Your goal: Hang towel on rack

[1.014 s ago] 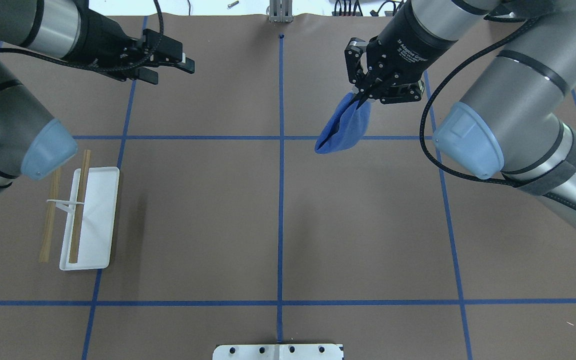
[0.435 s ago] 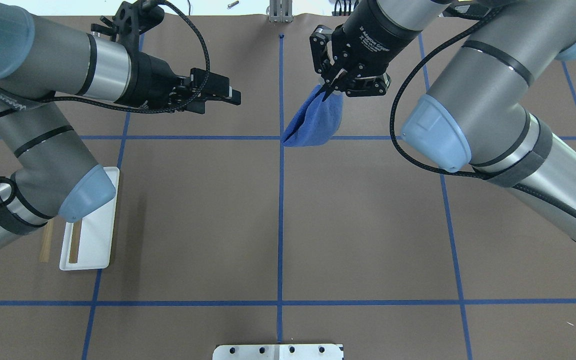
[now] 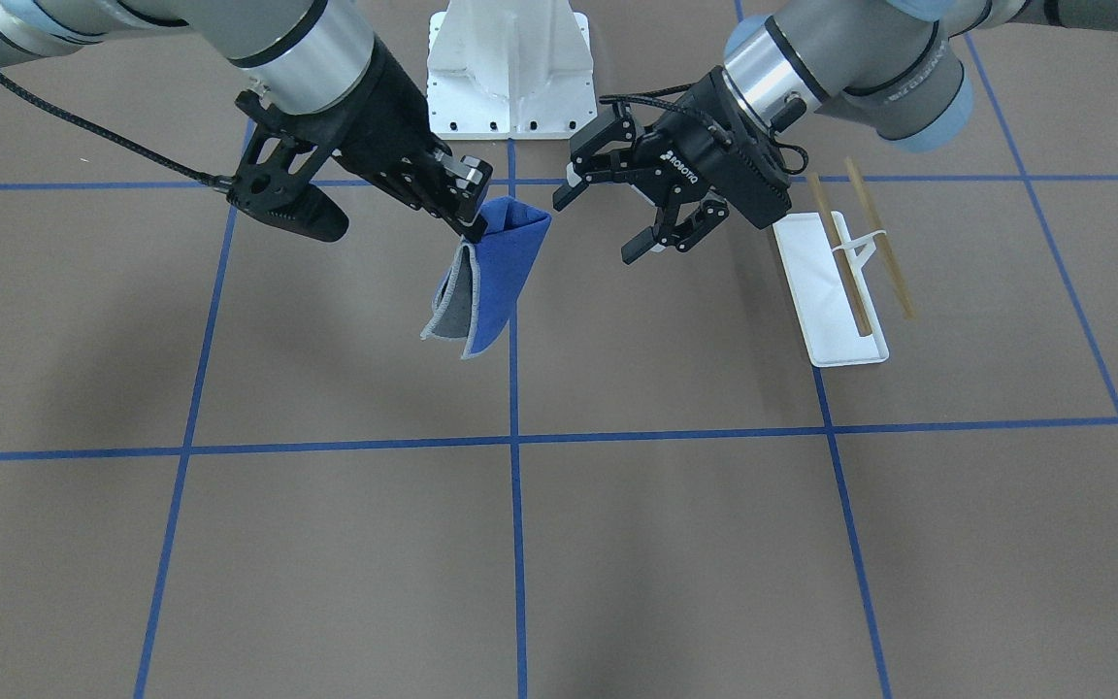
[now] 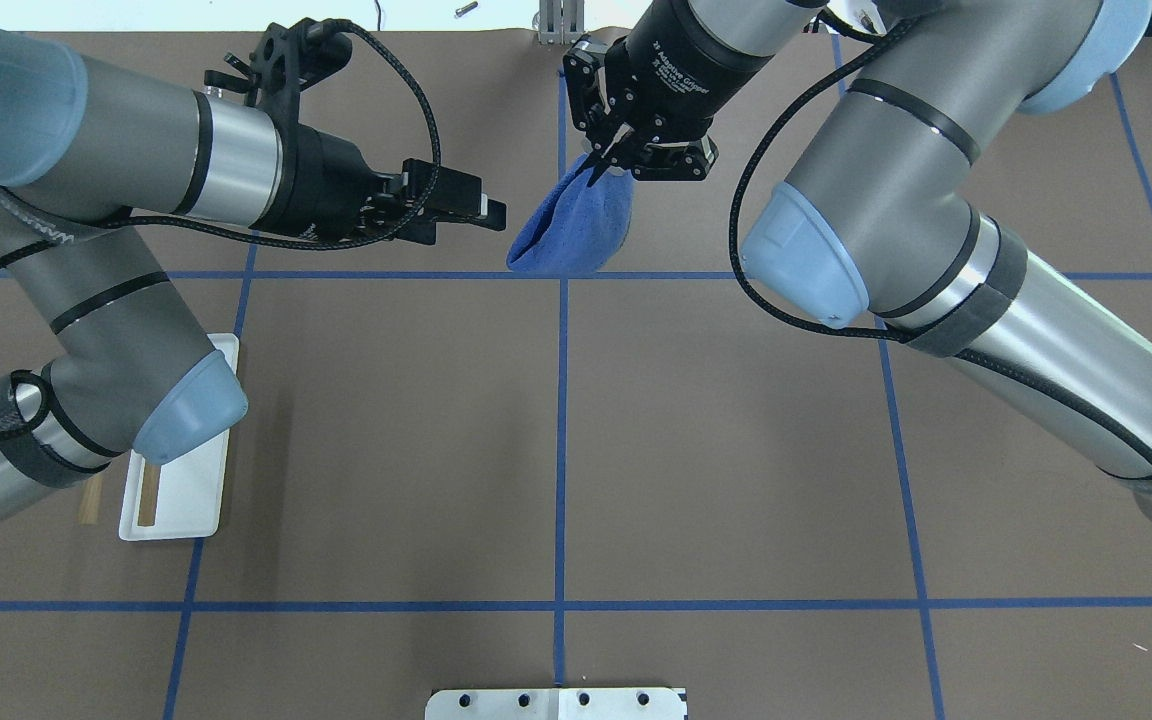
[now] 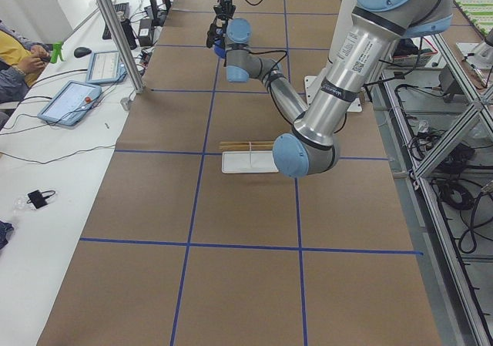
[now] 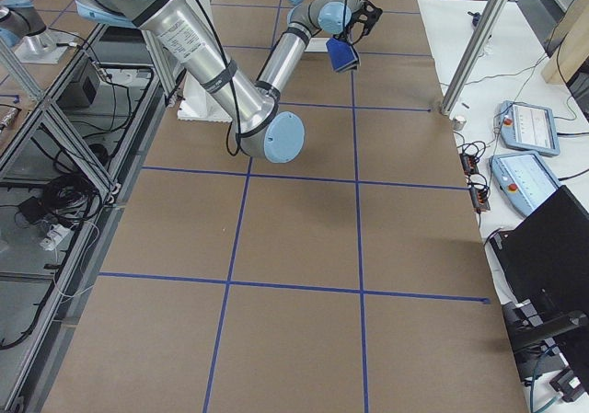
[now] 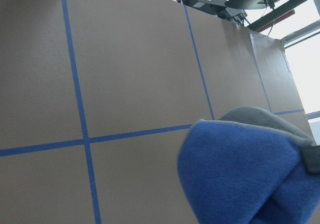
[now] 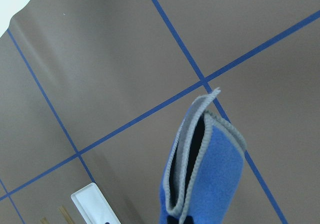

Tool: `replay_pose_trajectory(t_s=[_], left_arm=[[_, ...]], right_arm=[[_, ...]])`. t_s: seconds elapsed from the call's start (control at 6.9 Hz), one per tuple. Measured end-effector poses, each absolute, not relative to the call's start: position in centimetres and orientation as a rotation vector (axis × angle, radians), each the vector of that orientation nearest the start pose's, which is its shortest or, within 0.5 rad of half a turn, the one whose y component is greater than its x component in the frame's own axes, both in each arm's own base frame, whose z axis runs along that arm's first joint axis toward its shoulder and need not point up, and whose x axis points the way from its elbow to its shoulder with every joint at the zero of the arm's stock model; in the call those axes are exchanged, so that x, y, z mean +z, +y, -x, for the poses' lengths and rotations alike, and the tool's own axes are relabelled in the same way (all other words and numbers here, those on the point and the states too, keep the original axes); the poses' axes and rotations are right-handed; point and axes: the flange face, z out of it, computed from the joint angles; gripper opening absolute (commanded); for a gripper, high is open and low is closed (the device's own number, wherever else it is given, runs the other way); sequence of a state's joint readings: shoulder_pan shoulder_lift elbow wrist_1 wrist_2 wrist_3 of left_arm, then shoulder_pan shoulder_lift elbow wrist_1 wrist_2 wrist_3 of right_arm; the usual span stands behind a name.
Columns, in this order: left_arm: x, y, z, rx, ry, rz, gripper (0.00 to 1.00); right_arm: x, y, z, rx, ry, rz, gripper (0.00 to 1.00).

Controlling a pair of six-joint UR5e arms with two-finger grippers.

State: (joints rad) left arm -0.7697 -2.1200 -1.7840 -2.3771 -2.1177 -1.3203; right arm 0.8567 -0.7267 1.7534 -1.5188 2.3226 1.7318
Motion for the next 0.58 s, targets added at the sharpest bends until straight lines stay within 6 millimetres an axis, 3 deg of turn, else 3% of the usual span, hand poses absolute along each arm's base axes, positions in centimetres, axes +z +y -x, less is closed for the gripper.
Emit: replay_pose_trajectory(t_s=[0.29,0.58], left_arm=[[15.1,-46.5,-37.6,0.022,1.532,-0.375,0.83],[15.0,-46.3,-37.9,0.016,1.533,-0.382,0.6]], right_arm=[[4.4,-51.8,36.7,0.479,-1.217,0.284,0.0],[3.9,-51.6,36.6,0.477,-1.228,0.284,0.0]])
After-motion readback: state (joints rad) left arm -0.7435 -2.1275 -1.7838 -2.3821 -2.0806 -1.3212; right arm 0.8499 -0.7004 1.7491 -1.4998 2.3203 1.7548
